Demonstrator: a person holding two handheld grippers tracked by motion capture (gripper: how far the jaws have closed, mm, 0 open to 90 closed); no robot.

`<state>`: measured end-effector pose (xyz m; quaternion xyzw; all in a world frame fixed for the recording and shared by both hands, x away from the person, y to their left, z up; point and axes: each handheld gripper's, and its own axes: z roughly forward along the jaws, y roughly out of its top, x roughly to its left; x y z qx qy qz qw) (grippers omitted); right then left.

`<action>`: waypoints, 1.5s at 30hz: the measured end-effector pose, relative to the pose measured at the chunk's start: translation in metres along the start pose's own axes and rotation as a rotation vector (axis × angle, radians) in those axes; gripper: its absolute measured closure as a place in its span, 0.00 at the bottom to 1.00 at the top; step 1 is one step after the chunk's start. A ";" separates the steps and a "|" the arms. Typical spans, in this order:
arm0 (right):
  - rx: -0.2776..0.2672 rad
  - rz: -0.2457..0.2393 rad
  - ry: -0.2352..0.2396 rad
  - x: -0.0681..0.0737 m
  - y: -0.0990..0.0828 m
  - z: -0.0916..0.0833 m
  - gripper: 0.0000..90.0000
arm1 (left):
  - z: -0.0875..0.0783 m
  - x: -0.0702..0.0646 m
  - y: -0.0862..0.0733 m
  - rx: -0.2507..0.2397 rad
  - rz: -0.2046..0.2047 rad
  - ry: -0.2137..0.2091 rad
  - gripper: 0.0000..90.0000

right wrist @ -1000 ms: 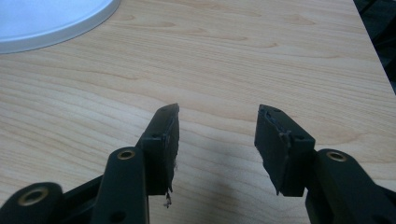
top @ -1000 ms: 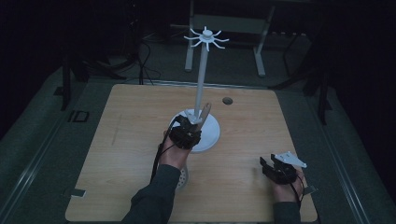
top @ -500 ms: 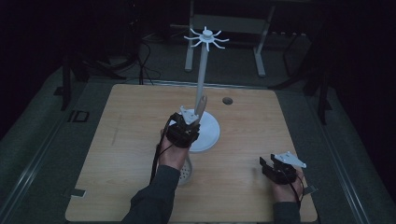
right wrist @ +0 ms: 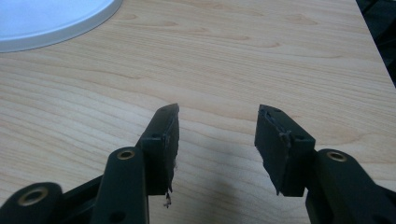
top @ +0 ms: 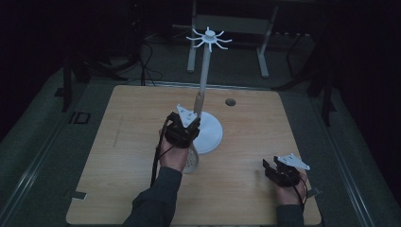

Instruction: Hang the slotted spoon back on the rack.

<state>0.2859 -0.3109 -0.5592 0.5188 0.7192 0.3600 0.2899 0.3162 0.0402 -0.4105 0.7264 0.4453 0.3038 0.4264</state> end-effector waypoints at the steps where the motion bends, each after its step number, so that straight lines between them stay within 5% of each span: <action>1: 0.001 -0.001 0.000 0.000 0.000 0.000 0.55 | 0.000 0.000 0.001 -0.007 0.000 0.001 0.82; 21: 0.008 0.005 -0.001 -0.001 -0.001 0.001 0.54 | -0.001 -0.004 0.015 -0.054 0.003 0.006 0.82; 37: 0.005 0.005 -0.006 -0.002 -0.001 0.001 0.55 | -0.004 -0.005 0.026 -0.117 -0.028 0.045 0.82; 45: 0.007 0.004 -0.005 -0.002 -0.001 0.001 0.55 | -0.006 -0.010 0.034 -0.145 -0.007 0.085 0.82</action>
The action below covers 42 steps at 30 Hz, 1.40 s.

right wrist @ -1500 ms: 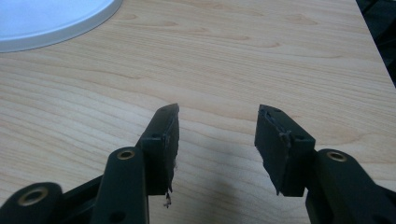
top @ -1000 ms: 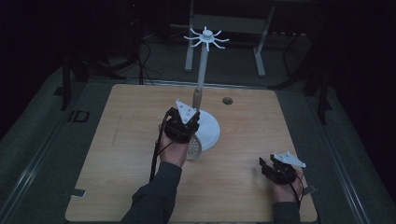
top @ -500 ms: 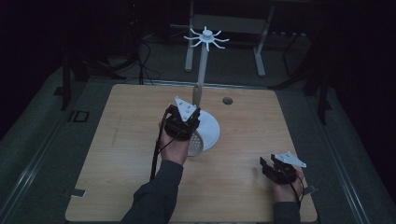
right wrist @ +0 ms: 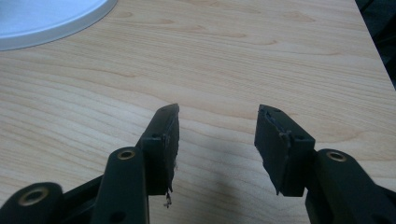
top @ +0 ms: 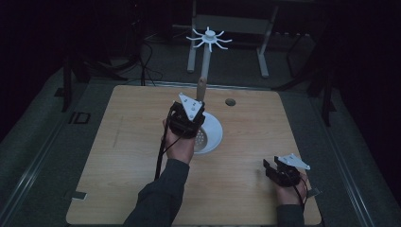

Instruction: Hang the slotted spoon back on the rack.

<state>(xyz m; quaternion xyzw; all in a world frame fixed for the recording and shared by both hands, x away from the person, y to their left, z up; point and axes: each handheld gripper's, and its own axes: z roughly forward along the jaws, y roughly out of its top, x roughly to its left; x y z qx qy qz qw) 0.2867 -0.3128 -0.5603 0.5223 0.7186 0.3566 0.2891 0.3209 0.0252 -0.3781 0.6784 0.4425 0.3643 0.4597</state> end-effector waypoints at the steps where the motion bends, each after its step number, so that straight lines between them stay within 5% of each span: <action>1: 0.001 -0.001 0.001 0.000 0.000 0.000 0.55 | 0.000 0.000 0.001 -0.001 -0.002 0.001 0.82; 21: 0.002 0.002 -0.002 -0.002 0.000 0.001 0.55 | 0.000 -0.007 0.023 -0.039 -0.028 0.054 0.82; 42: 0.005 0.005 0.003 -0.003 -0.001 0.002 0.55 | 0.001 -0.017 0.044 -0.072 -0.009 0.111 0.82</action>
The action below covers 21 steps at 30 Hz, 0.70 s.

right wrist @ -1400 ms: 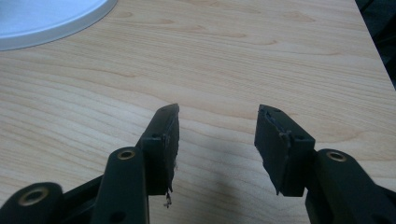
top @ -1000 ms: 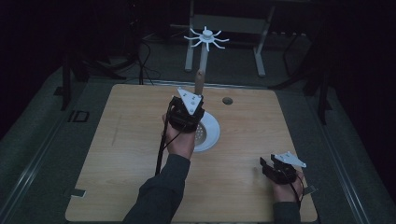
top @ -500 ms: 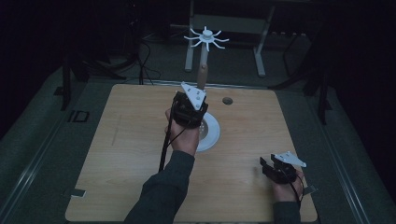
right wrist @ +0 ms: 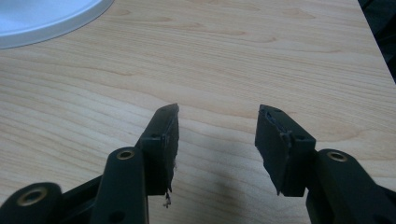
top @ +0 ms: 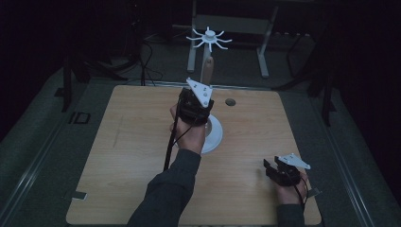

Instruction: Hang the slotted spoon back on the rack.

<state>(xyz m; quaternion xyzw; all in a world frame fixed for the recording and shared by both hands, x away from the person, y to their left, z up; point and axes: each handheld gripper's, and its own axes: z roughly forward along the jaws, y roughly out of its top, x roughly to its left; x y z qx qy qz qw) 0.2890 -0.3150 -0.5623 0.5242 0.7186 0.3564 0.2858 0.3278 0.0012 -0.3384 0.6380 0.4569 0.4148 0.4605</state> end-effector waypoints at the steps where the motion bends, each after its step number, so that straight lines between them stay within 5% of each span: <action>1: -0.001 -0.001 0.001 0.000 0.000 0.000 0.55 | 0.000 0.000 0.001 -0.001 0.001 -0.001 0.82; 21: -0.001 -0.003 0.004 0.000 0.000 -0.001 0.54 | 0.007 -0.002 0.015 0.012 0.008 0.048 0.82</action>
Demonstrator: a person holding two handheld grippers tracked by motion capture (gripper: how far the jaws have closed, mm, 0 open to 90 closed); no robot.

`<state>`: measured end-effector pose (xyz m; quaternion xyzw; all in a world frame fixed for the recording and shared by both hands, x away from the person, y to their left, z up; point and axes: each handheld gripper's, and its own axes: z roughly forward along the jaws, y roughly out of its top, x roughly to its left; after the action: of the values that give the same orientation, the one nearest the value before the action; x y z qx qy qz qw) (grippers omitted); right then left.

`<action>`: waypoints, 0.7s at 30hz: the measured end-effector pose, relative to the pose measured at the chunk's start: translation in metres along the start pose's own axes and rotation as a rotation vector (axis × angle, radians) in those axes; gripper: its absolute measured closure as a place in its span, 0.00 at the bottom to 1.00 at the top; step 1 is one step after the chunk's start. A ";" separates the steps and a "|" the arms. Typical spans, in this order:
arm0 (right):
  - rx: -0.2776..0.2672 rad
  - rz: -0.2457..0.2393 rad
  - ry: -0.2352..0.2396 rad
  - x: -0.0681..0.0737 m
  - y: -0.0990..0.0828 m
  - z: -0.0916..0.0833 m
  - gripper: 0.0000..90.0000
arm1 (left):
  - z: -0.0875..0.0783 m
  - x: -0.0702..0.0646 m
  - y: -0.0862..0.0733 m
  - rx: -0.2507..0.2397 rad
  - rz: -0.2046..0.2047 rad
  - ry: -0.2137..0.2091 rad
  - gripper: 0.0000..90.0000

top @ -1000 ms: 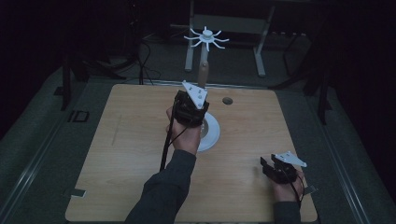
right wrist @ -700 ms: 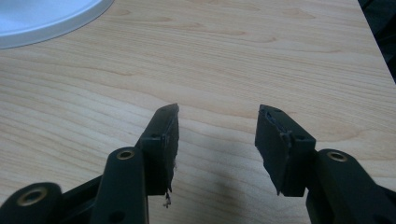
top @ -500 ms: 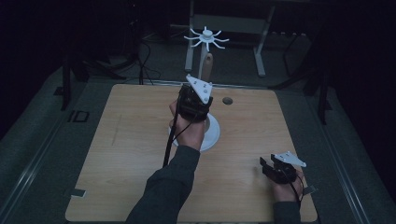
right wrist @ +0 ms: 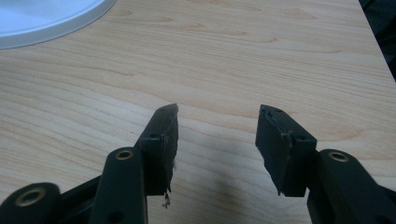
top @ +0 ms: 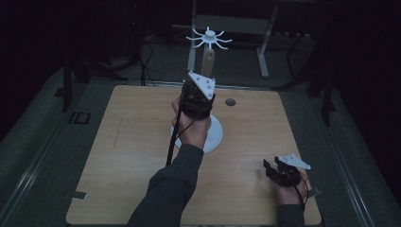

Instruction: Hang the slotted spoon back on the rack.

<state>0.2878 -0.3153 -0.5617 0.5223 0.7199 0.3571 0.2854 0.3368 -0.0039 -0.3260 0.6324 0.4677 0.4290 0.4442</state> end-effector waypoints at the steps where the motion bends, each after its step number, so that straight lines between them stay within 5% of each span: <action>1: -0.001 0.000 0.000 0.000 0.000 0.000 0.54 | 0.001 0.000 0.000 0.001 0.001 0.000 0.82; 21: -0.002 0.009 -0.003 -0.002 -0.001 -0.002 0.54 | 0.014 0.001 0.003 0.029 -0.002 0.018 0.82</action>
<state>0.2863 -0.3174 -0.5614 0.5259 0.7166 0.3584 0.2854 0.3507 -0.0059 -0.3266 0.6345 0.4786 0.4272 0.4311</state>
